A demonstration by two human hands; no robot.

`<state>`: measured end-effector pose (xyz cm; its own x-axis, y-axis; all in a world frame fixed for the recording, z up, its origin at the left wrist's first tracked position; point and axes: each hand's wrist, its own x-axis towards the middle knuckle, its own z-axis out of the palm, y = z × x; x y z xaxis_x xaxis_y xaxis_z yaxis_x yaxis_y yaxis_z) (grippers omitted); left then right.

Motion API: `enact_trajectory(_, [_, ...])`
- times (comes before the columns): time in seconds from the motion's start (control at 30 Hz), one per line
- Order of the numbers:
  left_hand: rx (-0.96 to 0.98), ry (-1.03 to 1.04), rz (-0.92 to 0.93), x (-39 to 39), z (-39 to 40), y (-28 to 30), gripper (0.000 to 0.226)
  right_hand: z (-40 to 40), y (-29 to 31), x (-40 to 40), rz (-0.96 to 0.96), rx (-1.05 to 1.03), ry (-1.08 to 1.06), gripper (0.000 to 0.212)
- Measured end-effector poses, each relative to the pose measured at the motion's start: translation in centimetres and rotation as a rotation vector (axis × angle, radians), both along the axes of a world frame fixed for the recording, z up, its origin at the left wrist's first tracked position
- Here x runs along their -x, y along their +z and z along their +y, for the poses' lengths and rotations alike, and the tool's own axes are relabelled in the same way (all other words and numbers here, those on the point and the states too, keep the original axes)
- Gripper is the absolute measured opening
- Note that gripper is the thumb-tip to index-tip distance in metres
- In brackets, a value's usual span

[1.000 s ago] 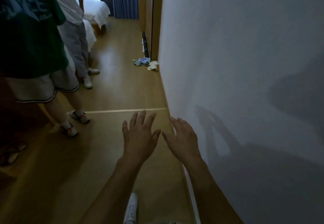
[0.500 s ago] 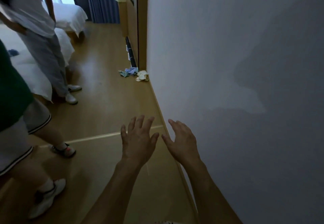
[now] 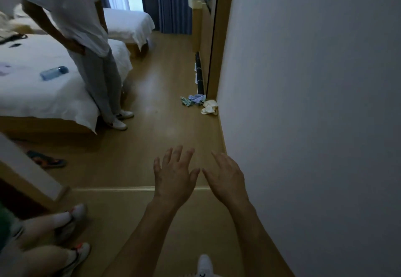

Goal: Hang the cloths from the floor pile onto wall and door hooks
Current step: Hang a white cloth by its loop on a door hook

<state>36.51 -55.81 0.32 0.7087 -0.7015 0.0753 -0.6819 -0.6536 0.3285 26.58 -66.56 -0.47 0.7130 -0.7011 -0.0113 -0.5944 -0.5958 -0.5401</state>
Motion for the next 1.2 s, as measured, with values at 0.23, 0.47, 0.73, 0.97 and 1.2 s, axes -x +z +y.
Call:
enact_trajectory(0.23, [0.013,0.068,0.008,-8.4,-10.8,1.8,0.058,-11.1,1.5,-9.0,-0.02,0.034,0.065,0.06])
enact_trajectory(0.47, [0.015,0.075,0.064,-16.2,-17.9,0.5,0.057,-18.4,0.2,-16.5,-0.006,-0.006,0.06,0.061])
enact_trajectory(0.73, [0.036,-0.009,0.095,-29.0,-26.6,-0.8,0.057,-25.9,-0.6,-27.7,0.011,0.014,-0.018,0.062])
enact_trajectory(0.97, [0.03,-0.109,0.072,-42.1,-33.2,1.0,0.057,-31.1,1.4,-39.1,-0.018,0.005,-0.091,0.061])
enact_trajectory(1.2, [0.015,-0.141,0.113,-50.8,-37.3,-0.3,0.058,-35.3,0.3,-47.6,-0.009,-0.035,-0.123,0.06])
